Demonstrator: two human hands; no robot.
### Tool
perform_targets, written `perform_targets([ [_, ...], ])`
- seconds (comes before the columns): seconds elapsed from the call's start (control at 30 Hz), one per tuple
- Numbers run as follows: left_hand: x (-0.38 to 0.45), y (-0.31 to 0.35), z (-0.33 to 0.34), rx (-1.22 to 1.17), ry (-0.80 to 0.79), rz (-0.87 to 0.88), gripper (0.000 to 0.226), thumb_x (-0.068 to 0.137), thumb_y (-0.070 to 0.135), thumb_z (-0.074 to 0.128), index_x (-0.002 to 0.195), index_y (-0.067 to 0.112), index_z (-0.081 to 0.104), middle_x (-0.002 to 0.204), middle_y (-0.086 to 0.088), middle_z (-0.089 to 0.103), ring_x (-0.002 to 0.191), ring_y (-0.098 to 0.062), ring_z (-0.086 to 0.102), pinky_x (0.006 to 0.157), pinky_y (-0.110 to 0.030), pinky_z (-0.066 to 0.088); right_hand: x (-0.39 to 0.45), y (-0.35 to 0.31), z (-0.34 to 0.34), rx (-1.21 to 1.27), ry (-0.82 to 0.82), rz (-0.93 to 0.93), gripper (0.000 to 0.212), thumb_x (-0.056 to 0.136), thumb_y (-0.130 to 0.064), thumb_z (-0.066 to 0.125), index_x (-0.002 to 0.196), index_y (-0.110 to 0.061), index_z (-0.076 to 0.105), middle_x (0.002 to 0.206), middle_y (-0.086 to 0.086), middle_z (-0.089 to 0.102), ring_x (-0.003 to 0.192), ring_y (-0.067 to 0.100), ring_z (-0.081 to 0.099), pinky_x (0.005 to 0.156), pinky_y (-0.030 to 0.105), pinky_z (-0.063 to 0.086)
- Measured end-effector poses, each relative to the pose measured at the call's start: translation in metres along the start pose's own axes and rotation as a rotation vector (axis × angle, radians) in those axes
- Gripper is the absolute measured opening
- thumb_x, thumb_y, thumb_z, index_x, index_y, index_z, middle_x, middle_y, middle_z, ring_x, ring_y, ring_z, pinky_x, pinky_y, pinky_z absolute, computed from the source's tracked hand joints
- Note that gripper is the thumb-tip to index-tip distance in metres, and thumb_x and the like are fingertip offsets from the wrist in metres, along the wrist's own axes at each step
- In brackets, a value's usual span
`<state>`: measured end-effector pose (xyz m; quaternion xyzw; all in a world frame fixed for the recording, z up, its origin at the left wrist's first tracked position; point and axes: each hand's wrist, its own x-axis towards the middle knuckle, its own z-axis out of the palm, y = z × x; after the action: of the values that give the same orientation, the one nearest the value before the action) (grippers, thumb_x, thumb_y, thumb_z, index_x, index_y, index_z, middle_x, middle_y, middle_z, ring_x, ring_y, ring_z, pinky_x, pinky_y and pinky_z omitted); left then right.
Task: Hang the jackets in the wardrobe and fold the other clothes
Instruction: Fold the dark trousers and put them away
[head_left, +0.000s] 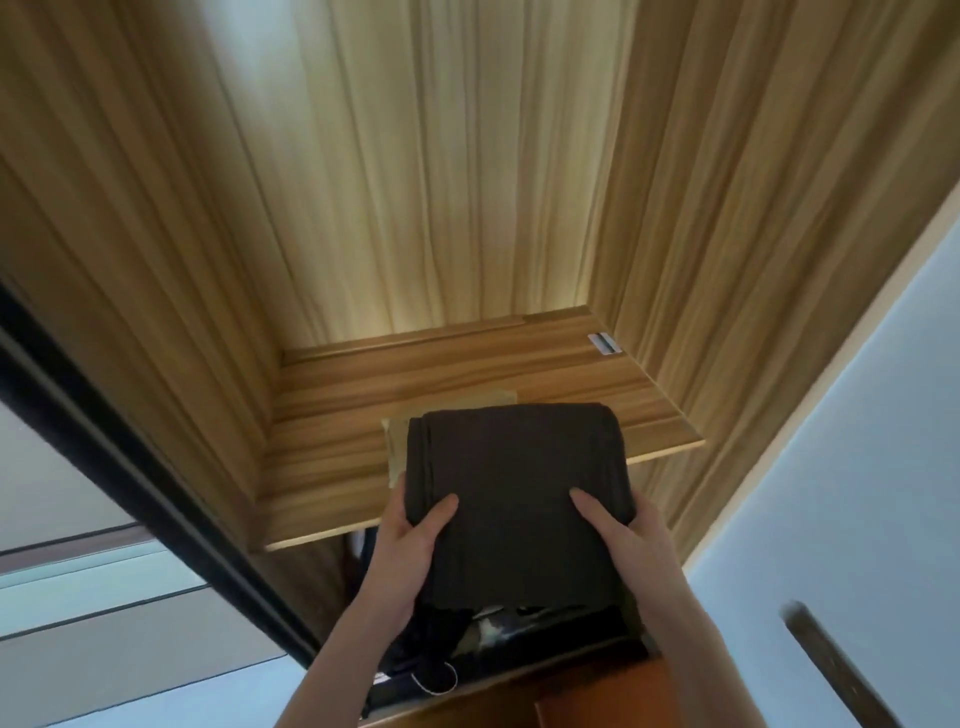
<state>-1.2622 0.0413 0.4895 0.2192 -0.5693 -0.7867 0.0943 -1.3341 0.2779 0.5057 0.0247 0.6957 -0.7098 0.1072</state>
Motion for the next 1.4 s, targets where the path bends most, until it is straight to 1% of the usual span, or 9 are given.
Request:
perform_targets([
  [0.37,0.108,0.024,-0.019,0.112,0.210,0.130,0.033,0.101,0.021,0.067,0.117,0.047,0.058,0.104,0.026,0.074,0.093,0.005,0.071,0.071,-0.013,0.057,0.136,-0.013,0.076,-0.017,-0.172,-0.056,0.029,0.090,-0.033,0.081,0.116,-0.035,0.069,0.109,-0.015,0.078,0.099,0.004,0.074,0.079,0.021,0.060],
  [0.47,0.136,0.025,-0.024,0.116,0.229,0.132,0.031,0.102,0.022,0.067,0.123,0.041,0.055,0.120,0.011,0.067,0.110,-0.012,0.067,0.096,-0.036,0.057,0.161,-0.001,0.091,-0.026,-0.173,-0.056,0.031,0.090,-0.037,0.081,0.117,-0.043,0.066,0.108,-0.021,0.076,0.098,0.000,0.072,0.077,0.017,0.059],
  [0.57,0.161,0.016,-0.027,0.146,0.253,0.129,0.032,0.100,0.024,0.068,0.128,0.036,0.055,0.126,0.003,0.066,0.116,-0.021,0.065,0.104,-0.049,0.054,0.185,0.010,0.102,-0.095,-0.148,-0.070,0.032,0.088,-0.046,0.080,0.114,-0.048,0.062,0.107,-0.022,0.073,0.098,-0.004,0.070,0.075,0.012,0.056],
  [0.7,0.189,-0.001,-0.030,0.204,0.314,0.135,0.033,0.099,0.026,0.070,0.127,0.034,0.056,0.121,0.005,0.066,0.116,-0.022,0.064,0.103,-0.046,0.054,0.219,0.021,0.109,-0.224,-0.136,-0.087,0.028,0.090,-0.048,0.077,0.110,-0.046,0.057,0.114,-0.015,0.068,0.104,0.003,0.065,0.083,0.022,0.053],
  [0.87,0.213,-0.020,-0.035,0.267,0.331,0.108,0.037,0.100,0.024,0.069,0.135,0.021,0.057,0.118,0.006,0.064,0.115,-0.020,0.062,0.103,-0.042,0.053,0.243,0.039,0.115,-0.315,-0.171,-0.053,0.042,0.094,-0.044,0.073,0.130,-0.032,0.055,0.115,-0.016,0.064,0.105,0.003,0.062,0.092,0.030,0.054],
  [1.03,0.226,-0.032,-0.040,0.354,0.337,0.077,0.030,0.100,0.025,0.068,0.126,0.028,0.055,0.106,0.018,0.059,0.111,-0.018,0.061,0.097,-0.035,0.050,0.249,0.062,0.120,-0.397,-0.145,-0.012,0.045,0.099,-0.037,0.068,0.138,-0.021,0.054,0.115,-0.010,0.063,0.116,0.015,0.062,0.101,0.035,0.051],
  [1.2,0.230,-0.036,-0.042,0.424,0.365,0.088,0.027,0.099,0.025,0.069,0.122,0.028,0.056,0.111,0.009,0.063,0.116,-0.023,0.064,0.098,-0.036,0.051,0.250,0.067,0.124,-0.464,-0.103,-0.023,0.040,0.099,-0.037,0.067,0.134,-0.021,0.057,0.108,-0.014,0.061,0.121,0.021,0.062,0.095,0.032,0.048],
  [1.3,0.226,-0.032,-0.038,0.549,0.414,0.083,0.049,0.096,0.029,0.072,0.140,0.022,0.052,0.126,0.001,0.064,0.123,-0.026,0.063,0.101,-0.044,0.054,0.247,0.071,0.127,-0.723,-0.026,-0.113,0.059,0.099,-0.041,0.066,0.149,-0.020,0.045,0.133,-0.001,0.058,0.133,0.029,0.052,0.108,0.045,0.045],
  [1.4,0.219,-0.031,-0.034,0.971,0.527,0.195,0.076,0.094,0.034,0.071,0.158,0.020,0.033,0.148,-0.008,0.047,0.137,-0.029,0.048,0.106,-0.048,0.048,0.238,0.077,0.131,-1.054,0.102,-0.378,0.075,0.102,-0.042,0.059,0.163,-0.023,0.020,0.164,0.008,0.028,0.152,0.031,0.027,0.122,0.054,0.032],
])
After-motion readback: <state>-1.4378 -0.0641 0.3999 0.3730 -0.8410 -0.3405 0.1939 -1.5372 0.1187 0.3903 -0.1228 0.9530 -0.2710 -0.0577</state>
